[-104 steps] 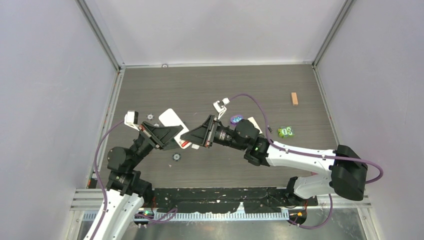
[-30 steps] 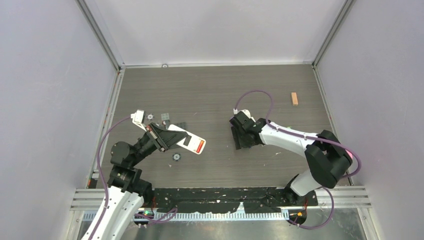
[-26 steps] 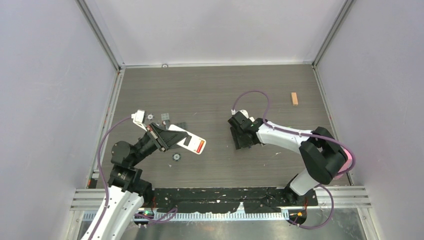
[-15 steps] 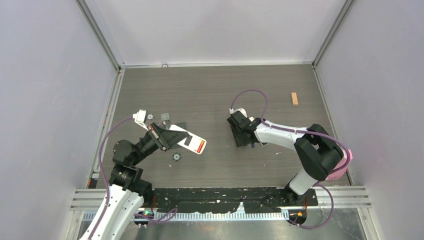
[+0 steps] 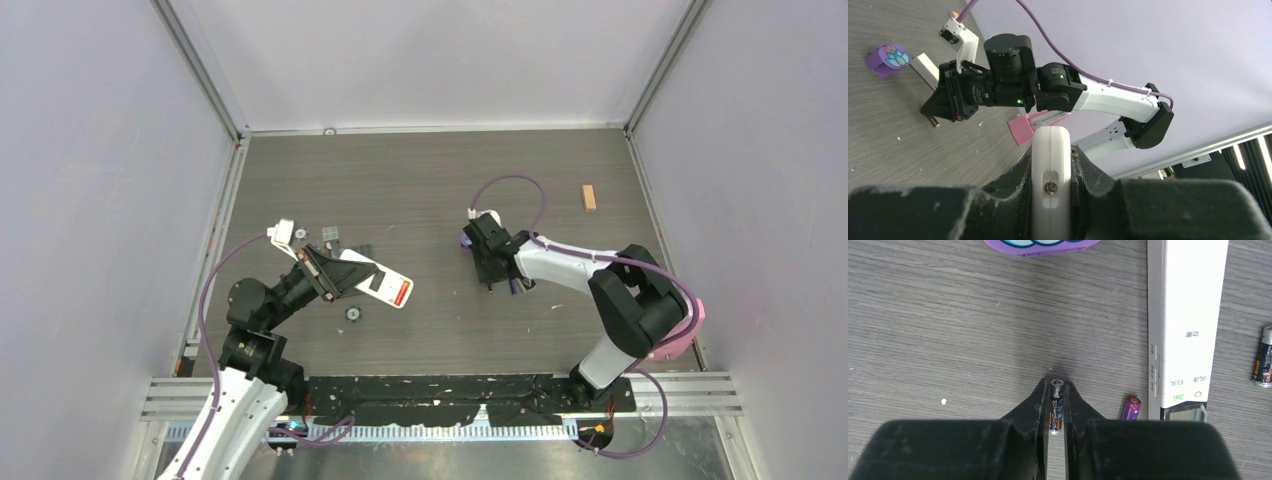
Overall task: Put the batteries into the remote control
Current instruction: Pick up the battery from the center of the board, then load the battery into the remote control.
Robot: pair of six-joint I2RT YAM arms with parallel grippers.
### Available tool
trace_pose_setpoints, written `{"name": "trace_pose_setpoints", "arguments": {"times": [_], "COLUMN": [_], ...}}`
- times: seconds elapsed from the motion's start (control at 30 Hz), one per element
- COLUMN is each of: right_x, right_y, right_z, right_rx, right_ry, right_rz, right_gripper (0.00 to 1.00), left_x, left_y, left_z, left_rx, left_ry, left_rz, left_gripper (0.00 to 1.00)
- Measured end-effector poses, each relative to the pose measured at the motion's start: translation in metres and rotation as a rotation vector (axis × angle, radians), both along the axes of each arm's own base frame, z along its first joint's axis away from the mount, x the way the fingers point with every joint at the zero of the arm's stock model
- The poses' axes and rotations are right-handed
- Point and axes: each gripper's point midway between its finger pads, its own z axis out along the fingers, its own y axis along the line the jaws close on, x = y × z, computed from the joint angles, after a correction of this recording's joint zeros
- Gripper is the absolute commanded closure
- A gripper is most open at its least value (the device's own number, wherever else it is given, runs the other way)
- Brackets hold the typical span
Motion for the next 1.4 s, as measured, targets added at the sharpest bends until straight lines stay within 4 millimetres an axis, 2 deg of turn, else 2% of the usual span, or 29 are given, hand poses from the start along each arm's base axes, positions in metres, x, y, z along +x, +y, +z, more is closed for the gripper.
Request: {"name": "trace_pose_setpoints", "arguments": {"times": [0.23, 0.33, 0.4, 0.53, 0.6, 0.67, 0.8, 0.93, 1.0, 1.1, 1.23, 1.4], "right_x": [-0.009, -0.011, -0.01, -0.007, -0.015, -0.026, -0.051, -0.07, -0.076, -0.081, -0.085, -0.091], "right_y": [0.004, 0.012, 0.022, 0.049, 0.065, 0.081, 0.113, 0.141, 0.152, 0.165, 0.179, 0.196], "right_z": [0.007, 0.029, 0.057, 0.146, 0.192, 0.225, 0.281, 0.327, 0.343, 0.357, 0.361, 0.351], "right_rx": [0.074, 0.17, 0.274, 0.568, 0.708, 0.807, 0.955, 1.062, 1.098, 1.125, 1.126, 1.091], "right_ry": [0.004, -0.041, -0.1, -0.288, -0.369, -0.413, -0.467, -0.514, -0.533, -0.551, -0.558, -0.553], "right_rz": [-0.017, -0.031, -0.041, -0.035, -0.007, 0.029, 0.109, 0.174, 0.194, 0.217, 0.242, 0.27], "right_gripper": [0.94, 0.94, 0.94, 0.95, 0.94, 0.95, 0.94, 0.94, 0.94, 0.93, 0.93, 0.93], "left_x": [0.001, 0.002, 0.004, 0.008, 0.01, 0.011, 0.014, 0.018, 0.021, 0.023, 0.023, 0.024], "left_y": [0.0, 0.002, 0.004, 0.009, 0.012, 0.016, 0.022, 0.027, 0.029, 0.031, 0.033, 0.034], "left_z": [0.0, -0.001, -0.002, -0.004, 0.0, 0.007, 0.017, 0.019, 0.02, 0.022, 0.028, 0.03], "left_rx": [-0.013, -0.04, -0.065, -0.115, -0.141, -0.172, -0.226, -0.264, -0.281, -0.302, -0.338, -0.387], "left_ry": [0.006, 0.014, 0.019, 0.029, 0.026, 0.014, 0.001, 0.013, 0.025, 0.036, 0.038, 0.053], "left_rz": [0.004, 0.018, 0.033, 0.074, 0.095, 0.116, 0.153, 0.182, 0.195, 0.208, 0.211, 0.199], "left_gripper": [1.0, 1.0, 1.0, 1.0, 1.0, 1.0, 1.0, 1.0, 1.0, 1.0, 1.0, 1.0]}}
